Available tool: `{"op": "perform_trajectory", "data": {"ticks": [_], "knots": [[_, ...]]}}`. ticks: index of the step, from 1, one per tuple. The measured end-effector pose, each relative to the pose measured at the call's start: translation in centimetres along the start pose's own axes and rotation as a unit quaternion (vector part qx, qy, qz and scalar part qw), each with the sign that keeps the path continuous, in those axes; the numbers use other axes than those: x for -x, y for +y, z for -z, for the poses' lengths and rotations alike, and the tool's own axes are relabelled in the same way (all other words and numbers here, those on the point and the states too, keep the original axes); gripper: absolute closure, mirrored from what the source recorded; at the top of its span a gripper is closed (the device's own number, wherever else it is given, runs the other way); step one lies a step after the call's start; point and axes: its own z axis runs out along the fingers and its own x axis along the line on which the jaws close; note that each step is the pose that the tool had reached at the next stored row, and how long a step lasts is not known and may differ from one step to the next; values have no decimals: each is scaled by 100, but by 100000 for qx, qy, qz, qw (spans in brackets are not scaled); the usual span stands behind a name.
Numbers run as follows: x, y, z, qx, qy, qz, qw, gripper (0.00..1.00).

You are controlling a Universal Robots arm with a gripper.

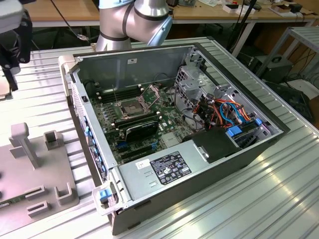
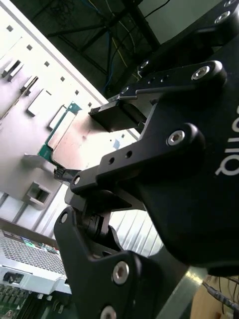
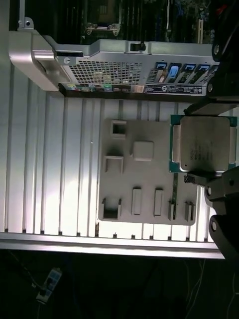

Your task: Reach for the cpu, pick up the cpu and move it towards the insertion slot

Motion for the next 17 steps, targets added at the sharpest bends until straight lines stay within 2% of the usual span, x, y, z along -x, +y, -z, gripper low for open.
{"op": "perform_trajectory", "data": {"ticks": [7, 17], "knots": [[153, -8, 0, 0, 0, 1, 100000, 45], [442, -22, -3, 2, -3, 0, 100000, 45]]}}
